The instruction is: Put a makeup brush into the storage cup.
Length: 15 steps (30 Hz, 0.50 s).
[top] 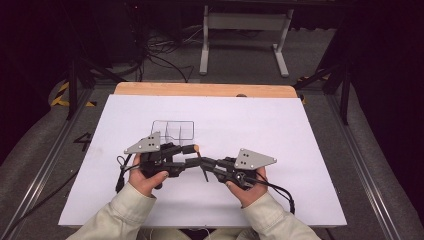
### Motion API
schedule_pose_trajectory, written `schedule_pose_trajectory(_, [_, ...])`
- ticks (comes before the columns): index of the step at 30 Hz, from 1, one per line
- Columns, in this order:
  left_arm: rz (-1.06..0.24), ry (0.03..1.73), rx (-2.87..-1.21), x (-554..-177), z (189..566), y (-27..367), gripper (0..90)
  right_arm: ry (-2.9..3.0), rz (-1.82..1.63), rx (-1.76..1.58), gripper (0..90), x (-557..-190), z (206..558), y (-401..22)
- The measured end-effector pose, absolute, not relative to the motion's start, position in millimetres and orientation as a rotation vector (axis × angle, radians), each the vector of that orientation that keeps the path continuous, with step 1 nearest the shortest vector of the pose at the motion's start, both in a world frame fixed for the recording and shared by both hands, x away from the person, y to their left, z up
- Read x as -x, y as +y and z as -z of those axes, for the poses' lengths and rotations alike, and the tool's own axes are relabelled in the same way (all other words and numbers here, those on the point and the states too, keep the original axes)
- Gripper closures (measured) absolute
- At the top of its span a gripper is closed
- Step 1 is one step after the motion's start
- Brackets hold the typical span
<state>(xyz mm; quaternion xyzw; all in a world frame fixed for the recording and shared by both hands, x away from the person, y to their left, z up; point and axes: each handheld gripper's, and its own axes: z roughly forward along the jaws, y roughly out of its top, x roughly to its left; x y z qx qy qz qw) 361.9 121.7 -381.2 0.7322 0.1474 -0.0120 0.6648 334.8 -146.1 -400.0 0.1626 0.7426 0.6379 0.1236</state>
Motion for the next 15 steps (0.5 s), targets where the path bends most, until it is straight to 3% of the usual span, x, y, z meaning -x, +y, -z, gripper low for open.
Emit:
schedule_pose_trajectory(8, [0.060, 0.328, -1.640, -363.1, 382.0, 119.0, 73.4, 2.176, -1.853, -0.470, 84.1, -333.6, 401.3, -143.8])
schedule_pose_trajectory(15, [0.045, 0.331, -1.625, -363.1, 382.3, 119.8, 82.5, 2.172, -1.852, -0.467, 84.1, -332.8, 400.7, -144.5])
